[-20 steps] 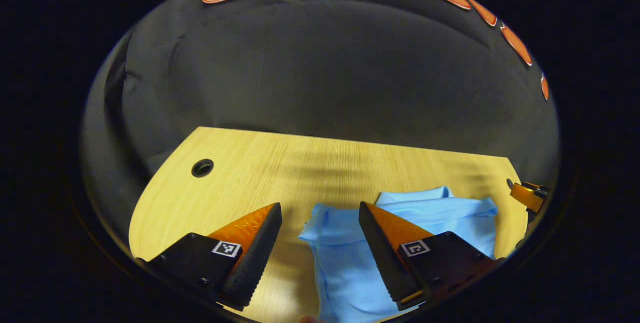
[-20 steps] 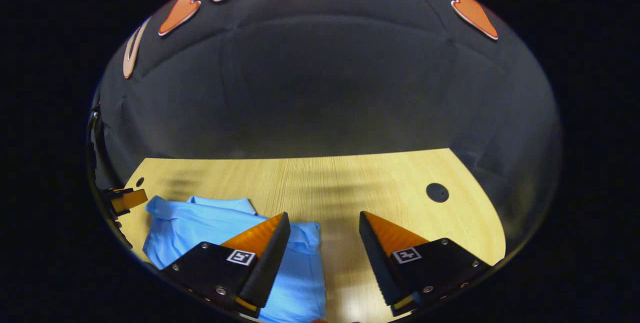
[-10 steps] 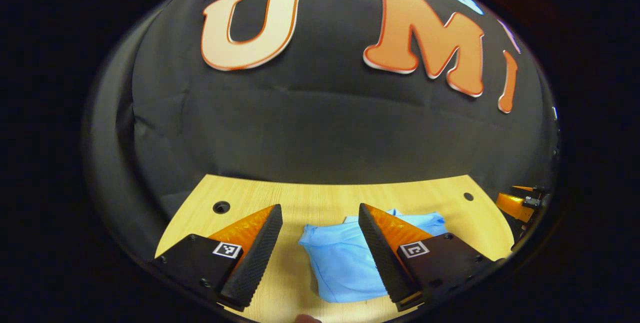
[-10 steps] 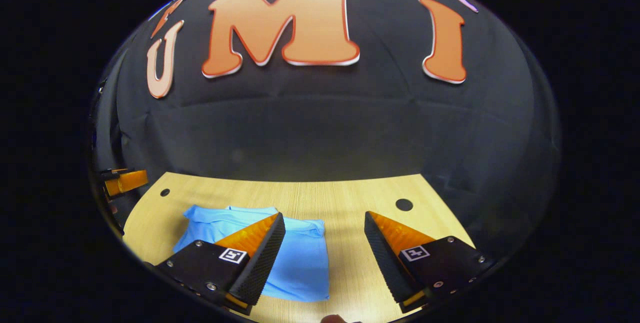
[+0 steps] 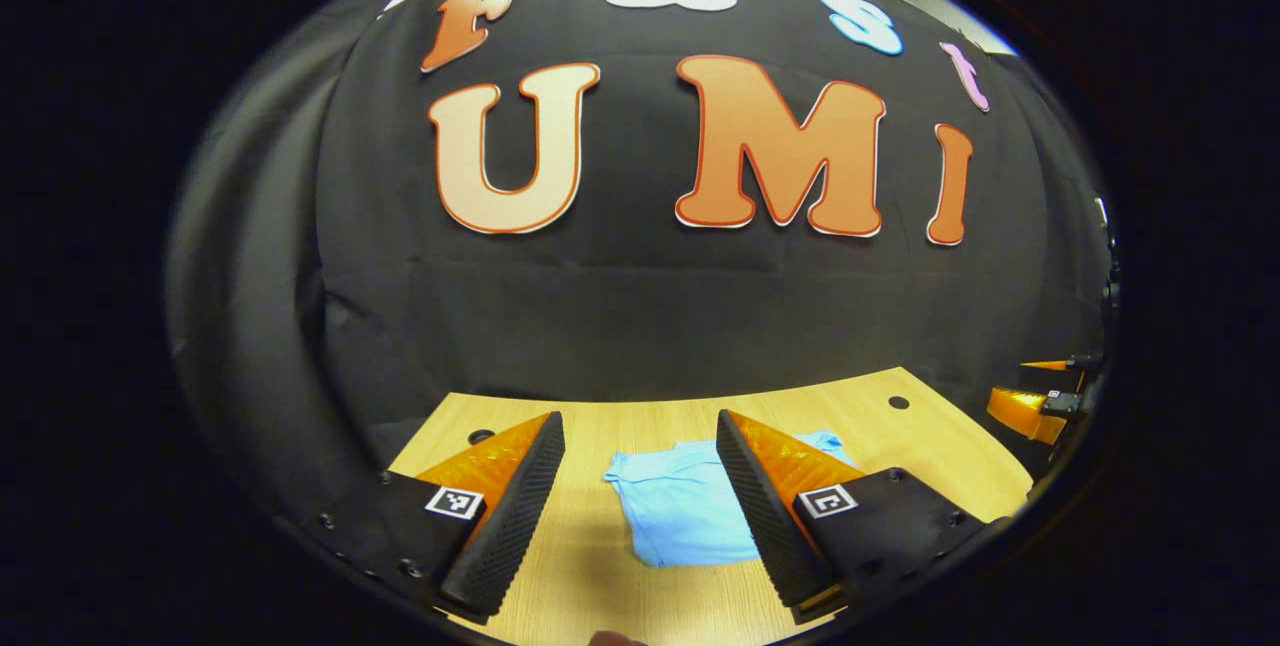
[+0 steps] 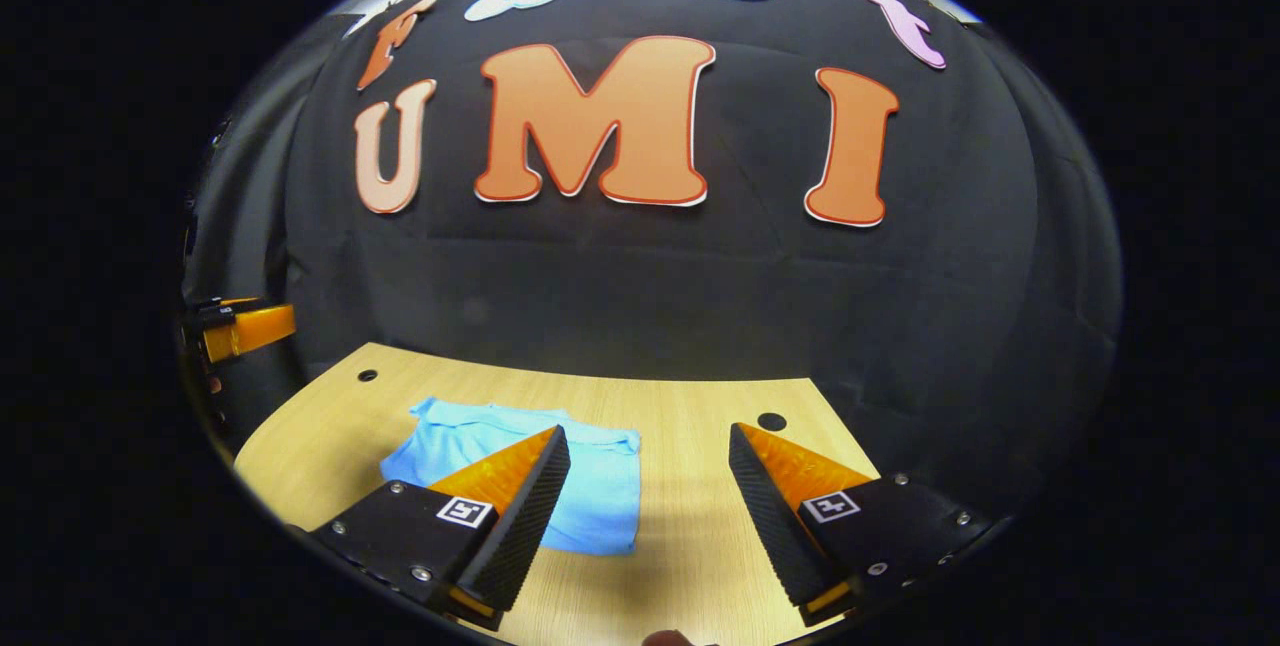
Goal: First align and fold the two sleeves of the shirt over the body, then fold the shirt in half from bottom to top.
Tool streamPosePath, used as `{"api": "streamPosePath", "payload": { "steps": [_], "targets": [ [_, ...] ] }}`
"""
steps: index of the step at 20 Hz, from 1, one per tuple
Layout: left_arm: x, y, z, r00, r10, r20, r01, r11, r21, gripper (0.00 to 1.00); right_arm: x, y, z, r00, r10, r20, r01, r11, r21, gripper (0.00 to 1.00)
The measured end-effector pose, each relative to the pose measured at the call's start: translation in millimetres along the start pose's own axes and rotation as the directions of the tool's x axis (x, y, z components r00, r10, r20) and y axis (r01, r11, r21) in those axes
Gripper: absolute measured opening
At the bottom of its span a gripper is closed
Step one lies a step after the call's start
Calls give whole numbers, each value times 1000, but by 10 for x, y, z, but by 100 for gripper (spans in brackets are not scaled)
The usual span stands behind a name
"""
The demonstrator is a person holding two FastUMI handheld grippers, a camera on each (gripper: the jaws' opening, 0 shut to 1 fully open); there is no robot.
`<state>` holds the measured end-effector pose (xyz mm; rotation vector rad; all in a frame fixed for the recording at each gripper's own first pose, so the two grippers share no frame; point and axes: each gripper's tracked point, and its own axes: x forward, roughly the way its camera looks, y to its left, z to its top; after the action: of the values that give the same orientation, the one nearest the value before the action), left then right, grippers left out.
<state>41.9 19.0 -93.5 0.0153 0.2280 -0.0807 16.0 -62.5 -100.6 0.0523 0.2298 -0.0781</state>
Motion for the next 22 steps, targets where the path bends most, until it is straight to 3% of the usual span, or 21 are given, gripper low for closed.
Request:
{"api": "streamPosePath", "payload": {
  "steps": [4, 11, 16, 22],
  "targets": [
    [-748, -170, 35, 996, 61, 57, -61, 998, 0, 98, -482, -3, -73, 997, 77, 25, -77, 997, -23, 97],
    [-1718, -425, 99, 983, 111, 147, -116, 993, 25, 99, -1149, -177, -106, 991, 103, 89, -105, 994, 14, 97],
    [-1955, -410, 46, 980, 125, 156, -127, 992, 1, 100, -1376, -306, -78, 990, 68, 120, -74, 996, 49, 97],
    [-2048, -392, -103, 985, 130, 111, -137, 989, 61, 100, -1518, -319, 8, 987, 30, 159, -35, 999, 31, 97]
  ]
}}
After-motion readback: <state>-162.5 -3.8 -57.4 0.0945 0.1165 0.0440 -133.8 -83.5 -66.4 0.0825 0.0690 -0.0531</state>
